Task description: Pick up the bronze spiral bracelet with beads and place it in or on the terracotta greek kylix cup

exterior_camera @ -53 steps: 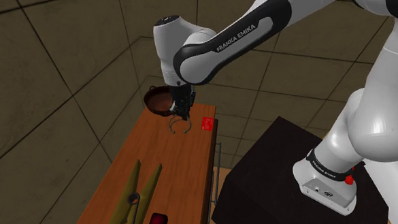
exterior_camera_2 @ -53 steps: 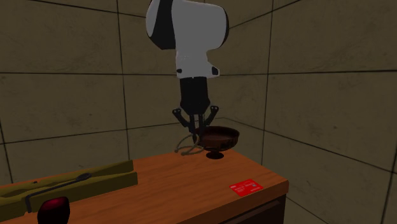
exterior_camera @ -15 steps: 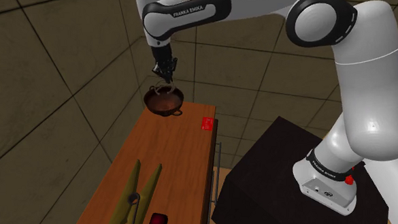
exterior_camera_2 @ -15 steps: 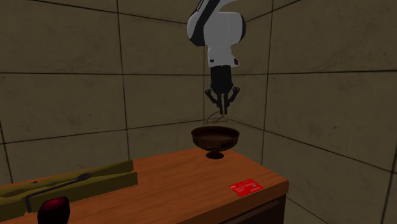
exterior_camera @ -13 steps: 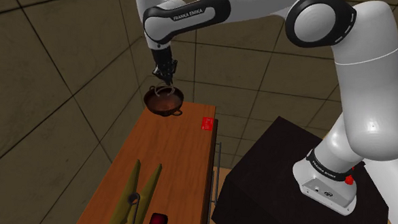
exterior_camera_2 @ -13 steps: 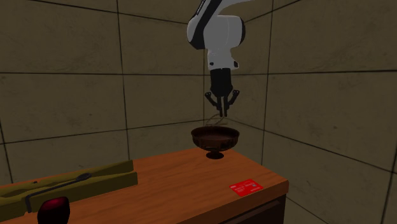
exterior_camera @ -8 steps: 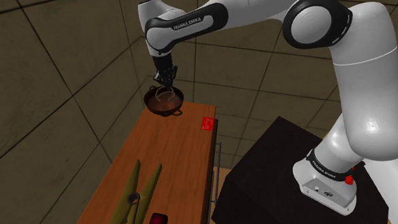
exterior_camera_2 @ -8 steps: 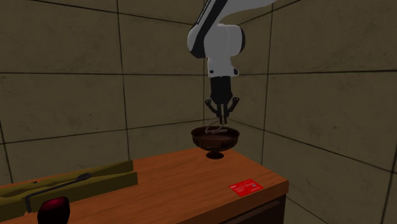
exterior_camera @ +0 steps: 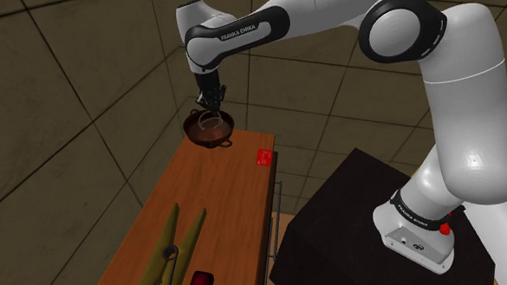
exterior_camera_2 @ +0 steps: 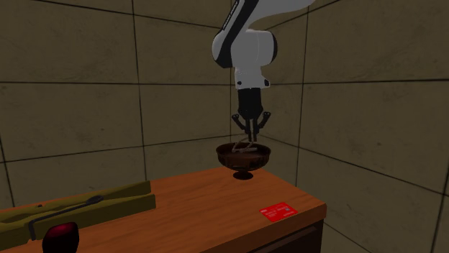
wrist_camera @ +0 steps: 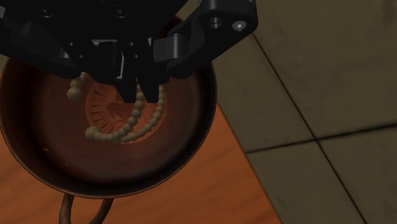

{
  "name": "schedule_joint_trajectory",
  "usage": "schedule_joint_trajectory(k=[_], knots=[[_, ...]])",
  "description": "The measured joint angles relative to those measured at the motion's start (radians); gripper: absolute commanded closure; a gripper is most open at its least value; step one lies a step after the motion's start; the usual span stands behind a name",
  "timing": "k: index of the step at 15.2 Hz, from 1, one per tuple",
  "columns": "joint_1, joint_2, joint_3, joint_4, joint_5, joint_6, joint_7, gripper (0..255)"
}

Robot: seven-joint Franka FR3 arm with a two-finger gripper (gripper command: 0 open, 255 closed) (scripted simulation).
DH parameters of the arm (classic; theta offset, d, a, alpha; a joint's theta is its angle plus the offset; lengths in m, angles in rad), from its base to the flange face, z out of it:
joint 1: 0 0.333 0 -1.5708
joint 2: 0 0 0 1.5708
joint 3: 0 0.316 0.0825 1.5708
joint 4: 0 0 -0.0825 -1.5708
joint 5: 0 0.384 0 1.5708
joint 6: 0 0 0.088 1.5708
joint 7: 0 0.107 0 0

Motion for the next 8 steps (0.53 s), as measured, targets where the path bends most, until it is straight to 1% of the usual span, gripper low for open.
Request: schedule_joint_trajectory(k=[6,7,8], knots=[[0.0,0.0,0.0,0.0,0.0,0.0,0.0,0],[0.0,-0.006,0.001,0.004,0.001,-0.011,-0.001,0],[0.003,-0.002,0.001,0.034,0.002,-0.036,-0.003,0]])
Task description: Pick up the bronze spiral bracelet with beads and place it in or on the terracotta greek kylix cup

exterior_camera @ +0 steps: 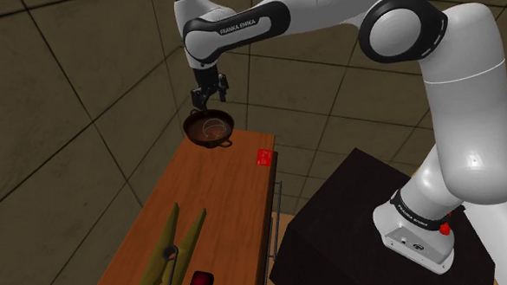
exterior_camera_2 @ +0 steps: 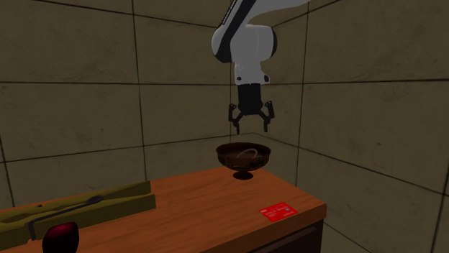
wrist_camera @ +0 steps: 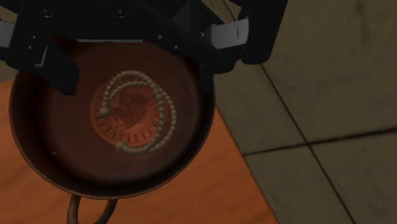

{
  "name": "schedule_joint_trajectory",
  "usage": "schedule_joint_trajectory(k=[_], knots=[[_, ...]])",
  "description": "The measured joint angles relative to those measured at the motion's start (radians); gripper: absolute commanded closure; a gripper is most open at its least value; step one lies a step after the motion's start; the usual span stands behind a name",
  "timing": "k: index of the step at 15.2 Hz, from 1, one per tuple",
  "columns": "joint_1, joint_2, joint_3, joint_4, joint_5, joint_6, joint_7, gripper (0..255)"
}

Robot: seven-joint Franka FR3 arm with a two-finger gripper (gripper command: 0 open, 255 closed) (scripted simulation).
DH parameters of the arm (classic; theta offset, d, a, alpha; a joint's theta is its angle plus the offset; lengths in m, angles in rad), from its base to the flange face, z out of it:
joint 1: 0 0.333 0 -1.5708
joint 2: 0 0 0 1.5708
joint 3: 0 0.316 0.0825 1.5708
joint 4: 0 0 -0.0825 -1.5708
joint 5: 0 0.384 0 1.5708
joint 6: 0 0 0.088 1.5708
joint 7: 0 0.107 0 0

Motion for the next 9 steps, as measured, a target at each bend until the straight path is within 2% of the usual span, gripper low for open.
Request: schedule_joint_trajectory(k=[3,9], knots=[[0.008,0.003,0.002,0.083,0.003,-0.079,-0.005,0],[0.009,-0.003,0.002,0.085,0.004,-0.088,-0.005,0]])
